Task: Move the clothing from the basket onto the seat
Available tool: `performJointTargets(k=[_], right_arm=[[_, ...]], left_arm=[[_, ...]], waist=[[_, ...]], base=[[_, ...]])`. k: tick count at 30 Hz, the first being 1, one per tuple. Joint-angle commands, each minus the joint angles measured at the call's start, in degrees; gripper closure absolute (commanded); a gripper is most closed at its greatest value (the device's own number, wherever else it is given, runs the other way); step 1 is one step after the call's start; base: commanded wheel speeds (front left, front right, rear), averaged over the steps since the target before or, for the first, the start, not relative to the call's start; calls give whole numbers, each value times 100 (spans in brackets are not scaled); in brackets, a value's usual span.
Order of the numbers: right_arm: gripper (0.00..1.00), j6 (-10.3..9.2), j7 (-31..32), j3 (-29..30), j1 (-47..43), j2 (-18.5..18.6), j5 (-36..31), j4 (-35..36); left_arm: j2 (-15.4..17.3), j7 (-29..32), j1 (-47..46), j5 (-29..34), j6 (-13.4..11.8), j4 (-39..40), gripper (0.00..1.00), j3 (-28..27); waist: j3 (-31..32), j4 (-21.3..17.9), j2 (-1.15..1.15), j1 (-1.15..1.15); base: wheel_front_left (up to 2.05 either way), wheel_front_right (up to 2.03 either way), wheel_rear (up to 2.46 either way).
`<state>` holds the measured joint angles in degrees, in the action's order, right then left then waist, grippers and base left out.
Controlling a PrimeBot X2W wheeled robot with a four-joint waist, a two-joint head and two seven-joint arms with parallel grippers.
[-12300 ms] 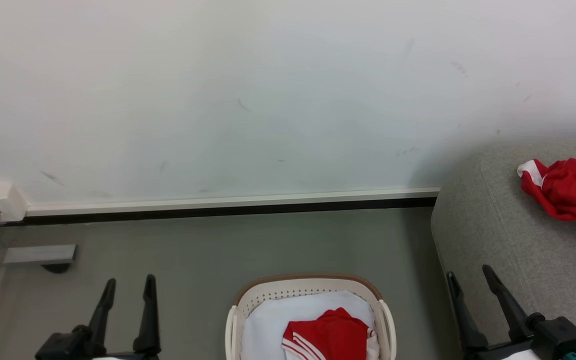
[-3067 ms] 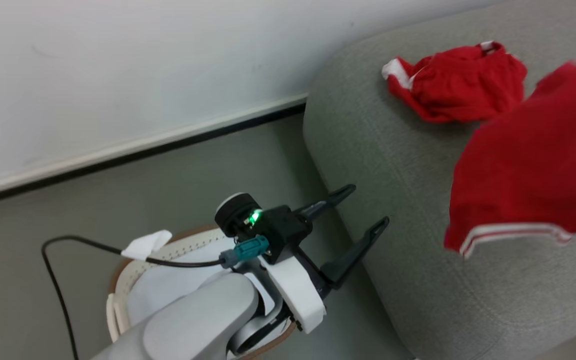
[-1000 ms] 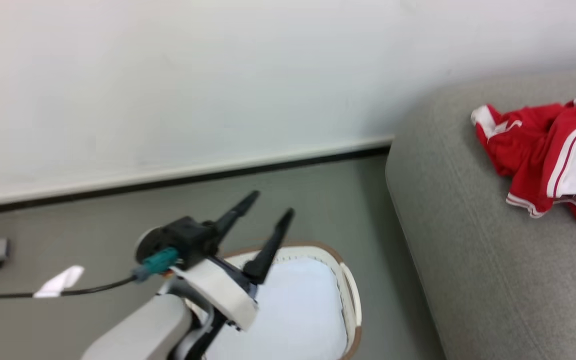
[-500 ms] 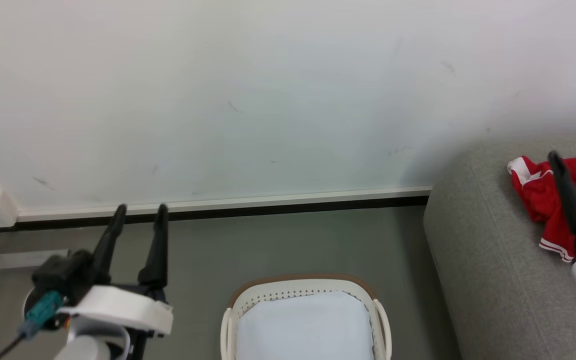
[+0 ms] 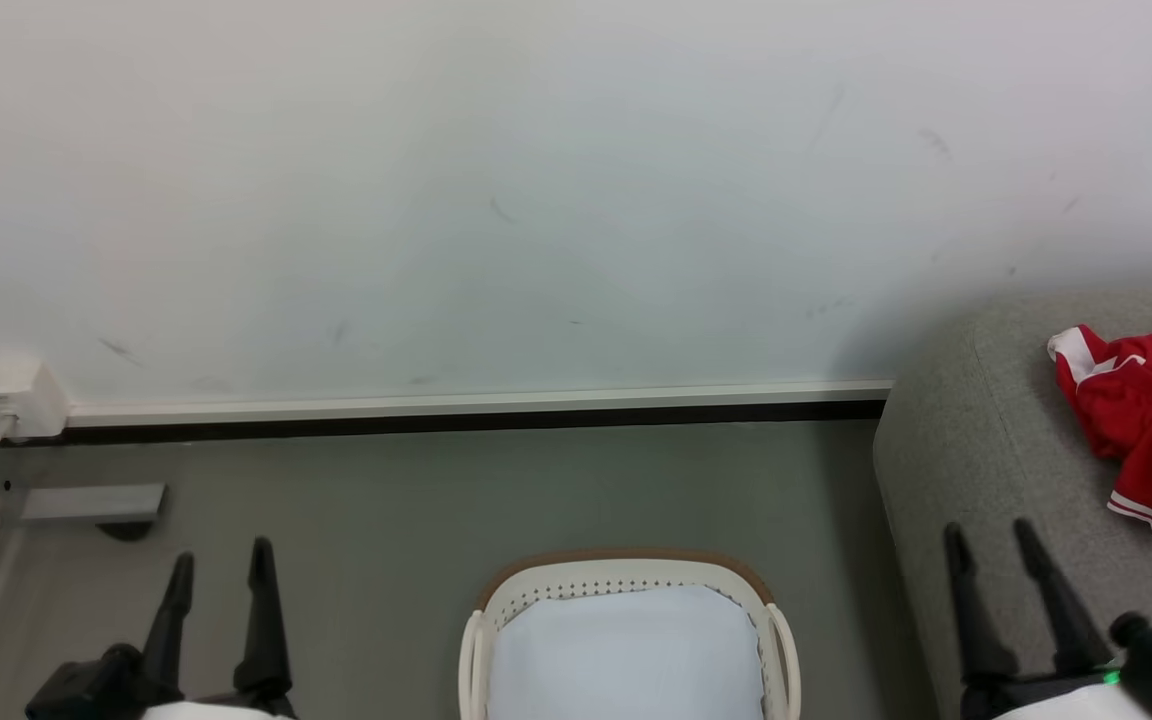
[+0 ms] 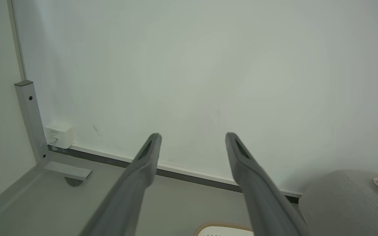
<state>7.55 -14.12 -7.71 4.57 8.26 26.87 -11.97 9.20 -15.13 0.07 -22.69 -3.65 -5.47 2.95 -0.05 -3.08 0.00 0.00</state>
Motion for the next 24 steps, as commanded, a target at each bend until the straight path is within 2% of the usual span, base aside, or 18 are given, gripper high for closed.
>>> performJointTargets(k=[1, 5, 12, 17, 24], right_arm=[[0, -13, -63, -93, -85, -14, -145, -100], [0, -13, -114, -419, -94, -72, -371, -359], [0, -13, -107, -450, -113, -228, -525, -353], [0, -13, -108, -370, -58, -273, -590, -324], [0, -13, -109, -351, -19, -302, -677, -313]], left_arm=[[-59, -1, 59, 208, 61, -66, 0, -123], [-279, -1, 156, 721, 252, -249, 0, -329], [-494, -2, 50, 1122, 637, -494, 0, -561], [-582, -2, -16, 1309, 787, -613, 0, -674], [-612, -2, -46, 1395, 869, -634, 0, -741]], waist=[[-2, -16, 0, 0], [-20, -41, 0, 0], [-38, -21, 0, 0], [-37, -18, 0, 0], [-34, -26, 0, 0]], base=[[0, 0, 0], [0, 0, 0], [0, 0, 0], [0, 0, 0], [0, 0, 0]])
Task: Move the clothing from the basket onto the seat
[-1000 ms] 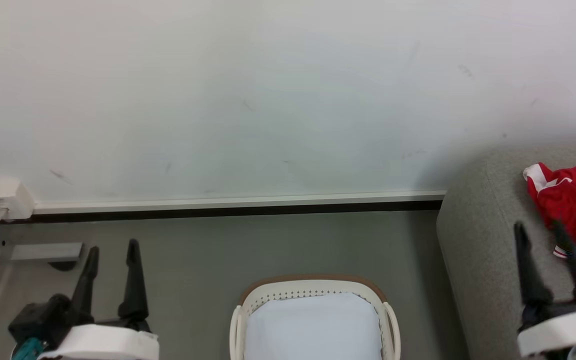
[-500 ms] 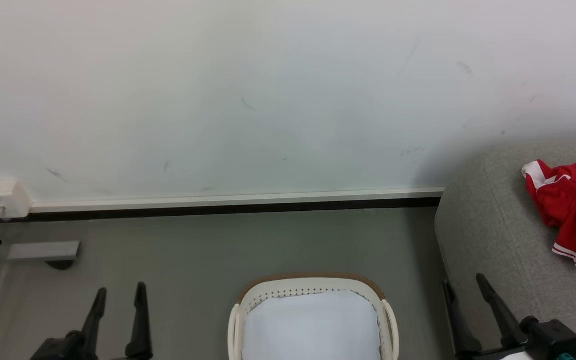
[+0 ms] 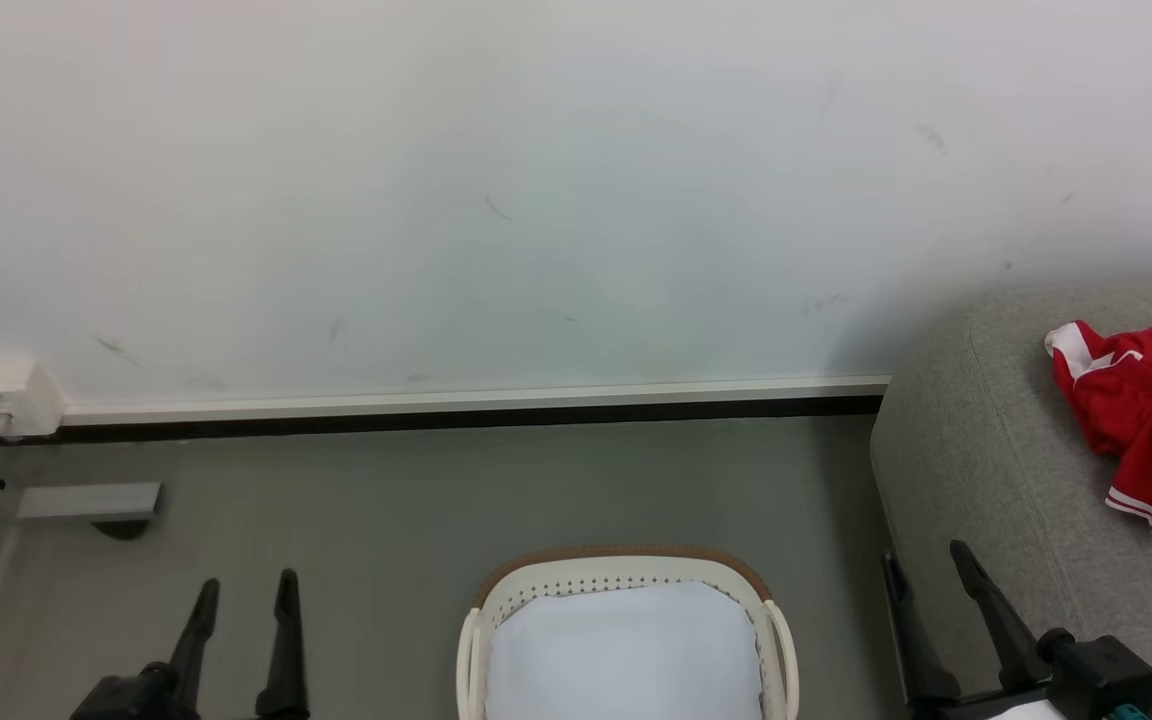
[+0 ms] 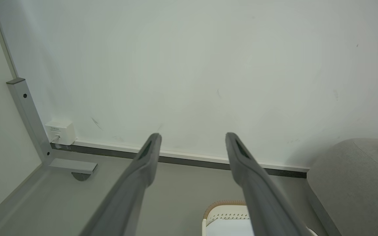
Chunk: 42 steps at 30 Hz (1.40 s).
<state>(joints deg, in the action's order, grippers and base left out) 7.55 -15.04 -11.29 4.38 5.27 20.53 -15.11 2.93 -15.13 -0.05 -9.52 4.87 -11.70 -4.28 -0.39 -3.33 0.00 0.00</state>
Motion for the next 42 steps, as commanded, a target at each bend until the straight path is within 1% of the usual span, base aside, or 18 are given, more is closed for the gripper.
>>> performJointTargets(k=[1, 4, 5, 9, 14, 25, 42], right_arm=[[0, -13, -17, 5, 5, -7, -37, -1], [0, -13, -18, -13, 24, -18, -14, -15], [100, 0, 0, -15, 11, -10, 1, -10], [100, 0, 33, -31, -94, -16, 23, -182], [100, 0, 159, 71, -81, -15, 547, -150], [100, -1, 419, 278, -21, -6, 1592, -116], [100, -3, 763, 557, 51, 0, 2969, -60]], left_arm=[[13, -2, -38, 88, 25, -16, 0, -23], [8, -2, -54, 86, 46, -10, 0, -28], [-5, 0, -7, 0, 42, -21, 100, -21], [-55, 10, 80, -12, 41, -238, 100, -13], [-51, 217, -33, -570, 57, -304, 100, -92], [-41, 481, -105, -1744, 89, -257, 100, -78], [-27, 869, -237, -3276, 119, -226, 100, -108]], waist=[[0, -2, 0, 0], [-1, -6, 0, 0], [-1, -5, 0, 0], [-1, -5, 0, 0], [1, 9, 0, 0], [5, 39, 0, 0], [10, 84, 0, 0]], base=[[0, 0, 0], [0, 0, 0], [0, 0, 0], [0, 0, 0], [0, 0, 0], [0, 0, 0], [0, 0, 0]])
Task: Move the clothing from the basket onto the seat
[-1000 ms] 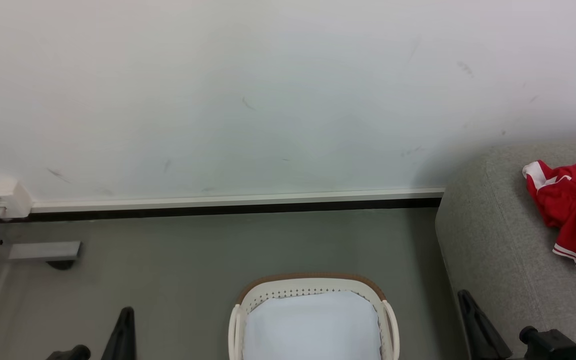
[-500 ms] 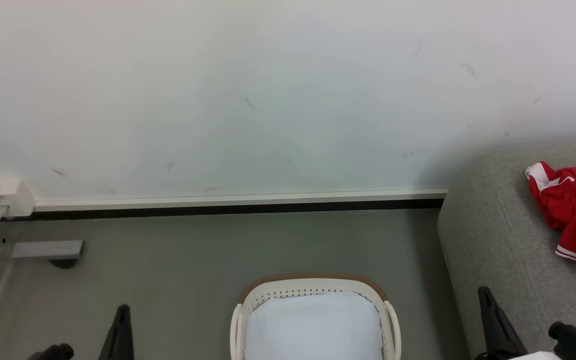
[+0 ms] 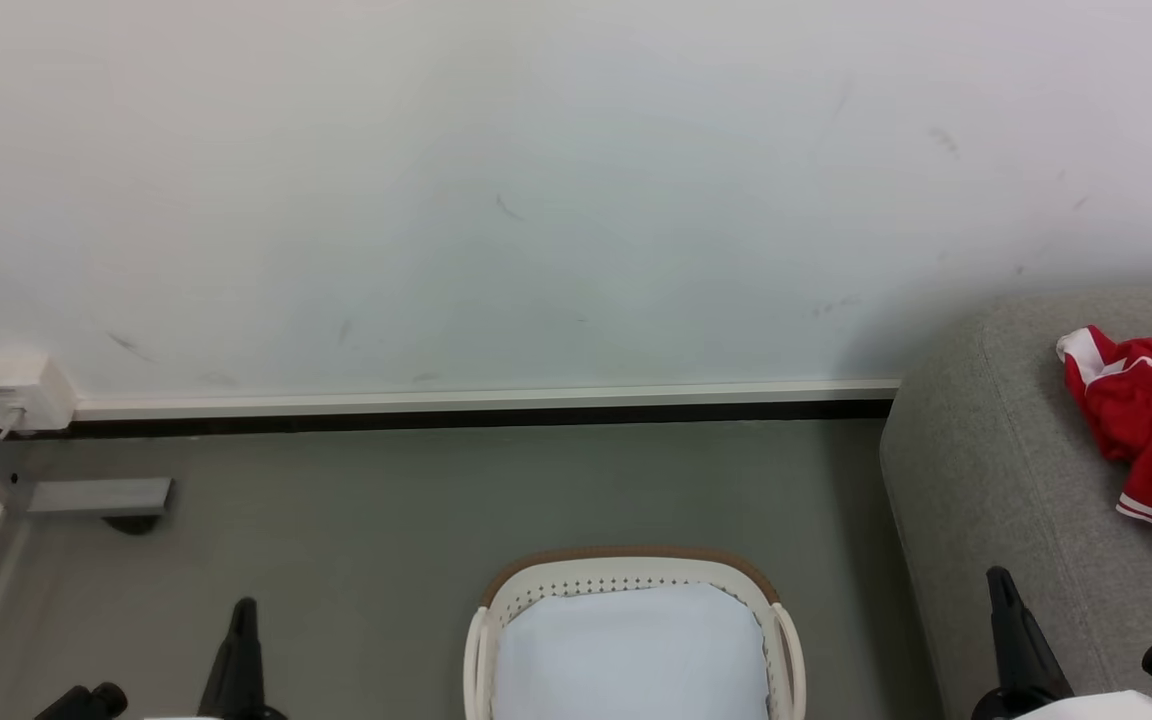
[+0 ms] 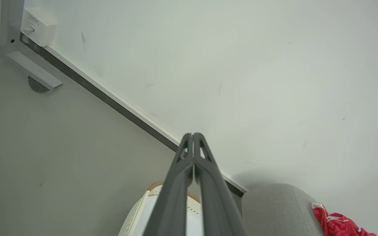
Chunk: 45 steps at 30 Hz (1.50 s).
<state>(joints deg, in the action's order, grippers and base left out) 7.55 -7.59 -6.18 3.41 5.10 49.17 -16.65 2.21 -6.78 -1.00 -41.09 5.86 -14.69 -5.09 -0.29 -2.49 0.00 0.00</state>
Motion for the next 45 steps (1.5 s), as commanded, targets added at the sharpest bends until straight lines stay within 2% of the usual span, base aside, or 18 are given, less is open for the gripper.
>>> performJointTargets(k=[1, 21, 45], right_arm=[[100, -3, 38, 60, 151, 16, 176, 97], [100, -5, 373, 332, 205, 16, 1487, 147], [100, -7, 700, 596, 277, 9, 2700, 189]], left_arm=[[45, 52, -150, -205, 22, 75, 100, -28], [59, 436, -283, -1674, 58, 85, 100, -70], [71, 794, -402, -3040, 83, 89, 100, -109]], waist=[[0, 3, 0, 0], [7, 57, 0, 0], [14, 119, 0, 0]], base=[[0, 0, 0], [0, 0, 0], [0, 0, 0]])
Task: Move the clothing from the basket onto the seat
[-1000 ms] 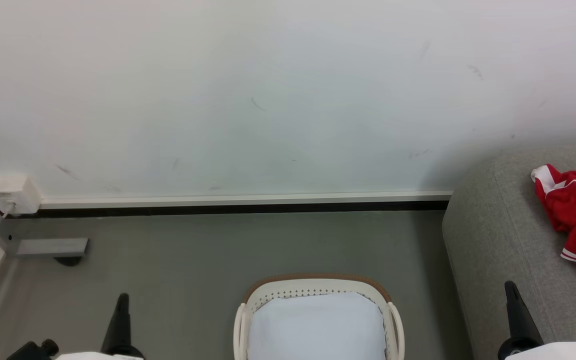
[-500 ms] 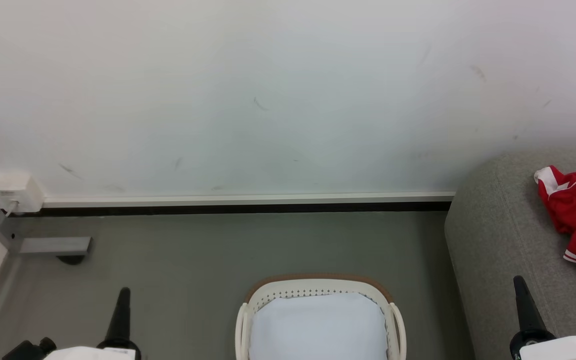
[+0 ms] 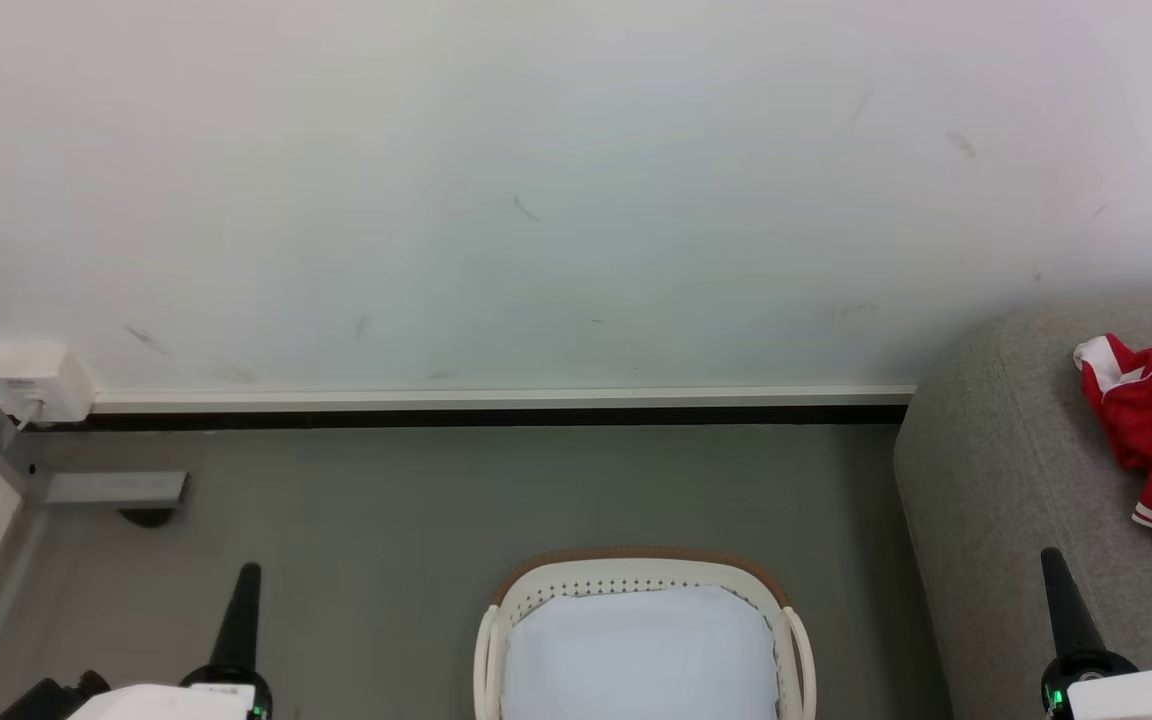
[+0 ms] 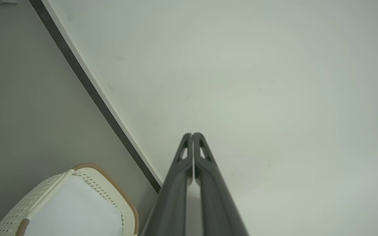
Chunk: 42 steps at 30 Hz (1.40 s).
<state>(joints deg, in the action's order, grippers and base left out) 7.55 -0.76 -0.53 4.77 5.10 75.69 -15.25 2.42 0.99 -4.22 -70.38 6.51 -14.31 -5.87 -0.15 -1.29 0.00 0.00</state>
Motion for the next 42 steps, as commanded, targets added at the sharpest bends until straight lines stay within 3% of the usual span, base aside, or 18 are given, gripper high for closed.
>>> performJointTargets(k=[1, 42], right_arm=[[100, -7, 24, 40, 143, 9, 100, 51], [100, -11, 475, 408, 208, -17, 1737, 108]], left_arm=[[50, 35, -85, -172, 20, 49, 100, -33], [66, 522, -253, -1998, 60, 47, 100, -80]], waist=[[0, 2, 0, 0], [13, 113, 0, 0]], base=[[0, 0, 0], [0, 0, 0]])
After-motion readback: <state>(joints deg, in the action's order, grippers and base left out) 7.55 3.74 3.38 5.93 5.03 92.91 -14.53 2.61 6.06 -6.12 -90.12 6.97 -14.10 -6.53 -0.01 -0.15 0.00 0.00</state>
